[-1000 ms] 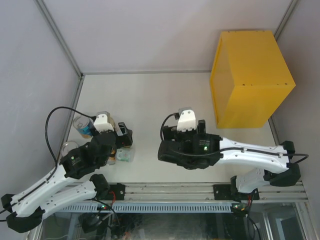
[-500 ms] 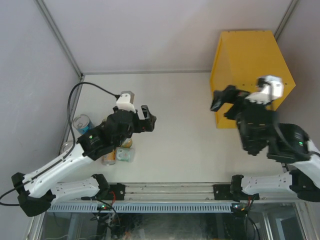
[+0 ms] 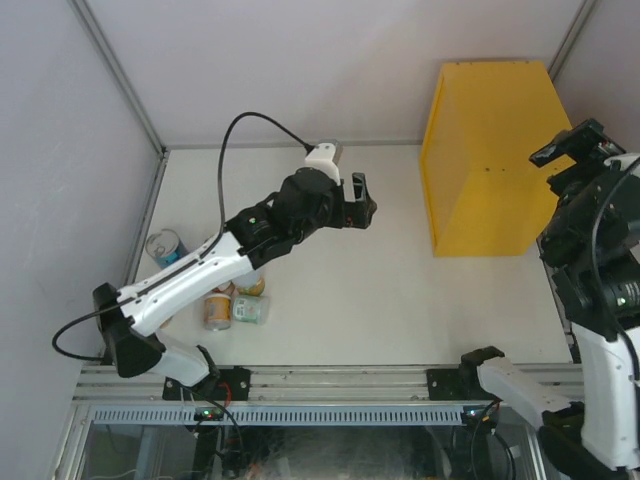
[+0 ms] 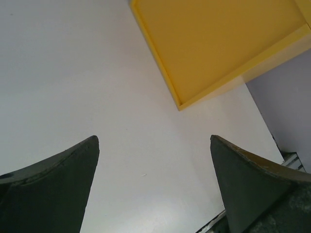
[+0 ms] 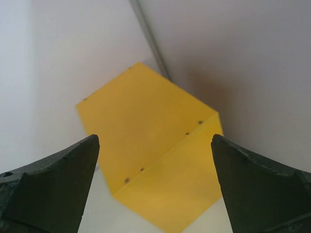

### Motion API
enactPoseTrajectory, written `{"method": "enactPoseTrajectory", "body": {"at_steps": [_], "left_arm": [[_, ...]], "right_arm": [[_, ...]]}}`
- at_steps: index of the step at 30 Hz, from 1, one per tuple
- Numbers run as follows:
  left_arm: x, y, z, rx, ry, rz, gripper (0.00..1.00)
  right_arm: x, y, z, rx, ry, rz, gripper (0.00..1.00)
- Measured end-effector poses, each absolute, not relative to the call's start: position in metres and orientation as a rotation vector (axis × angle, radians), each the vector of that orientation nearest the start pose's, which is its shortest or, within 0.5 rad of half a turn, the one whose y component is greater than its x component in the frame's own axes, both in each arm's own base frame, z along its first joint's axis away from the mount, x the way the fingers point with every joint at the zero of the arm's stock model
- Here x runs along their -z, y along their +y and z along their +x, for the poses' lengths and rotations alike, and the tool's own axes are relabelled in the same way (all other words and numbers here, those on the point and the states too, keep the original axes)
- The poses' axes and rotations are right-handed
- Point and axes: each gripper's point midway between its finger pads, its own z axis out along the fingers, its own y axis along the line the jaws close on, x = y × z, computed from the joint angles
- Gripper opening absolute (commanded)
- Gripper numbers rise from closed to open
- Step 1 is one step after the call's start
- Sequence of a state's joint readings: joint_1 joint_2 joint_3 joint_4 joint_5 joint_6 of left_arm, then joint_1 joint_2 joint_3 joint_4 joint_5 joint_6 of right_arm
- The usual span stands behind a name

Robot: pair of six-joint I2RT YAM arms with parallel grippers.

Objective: Place and organize the canned foods onto the counter
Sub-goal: Move the counter to the center of the board.

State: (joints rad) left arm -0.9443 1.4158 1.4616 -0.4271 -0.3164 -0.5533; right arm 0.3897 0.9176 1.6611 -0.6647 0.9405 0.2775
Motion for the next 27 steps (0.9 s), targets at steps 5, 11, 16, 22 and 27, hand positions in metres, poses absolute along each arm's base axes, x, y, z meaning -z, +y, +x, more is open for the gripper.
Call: {"method": "enactPoseTrajectory", "body": {"at_steps": [5, 11, 16, 22, 27], "left_arm": [[-0.317, -0.366, 0.293, 0.726, 2.007, 0.230, 0.99], [-0.327, -0.398, 0.305, 0.791, 1.984, 0.265, 0.99], [-0.330, -0.420, 0.315, 0.823, 1.971, 0.290, 0.99], [-0.331, -0.444, 0.324, 0.858, 1.969, 0.315, 0.99], [-0.342, -0.458, 0.329, 0.901, 1.947, 0.328, 0.99]], "right_arm": [[-0.486, -0.085, 0.249, 0.243, 1.426, 0.746, 0.98], [-0.460, -0.107, 0.279, 0.234, 1.482, 0.838, 0.97], [-0.443, -0.142, 0.287, 0.256, 1.467, 0.983, 0.97], [-0.427, -0.184, 0.288, 0.257, 1.419, 1.145, 1.00], [-0.400, -0.208, 0.287, 0.232, 1.400, 1.244, 1.00]]}}
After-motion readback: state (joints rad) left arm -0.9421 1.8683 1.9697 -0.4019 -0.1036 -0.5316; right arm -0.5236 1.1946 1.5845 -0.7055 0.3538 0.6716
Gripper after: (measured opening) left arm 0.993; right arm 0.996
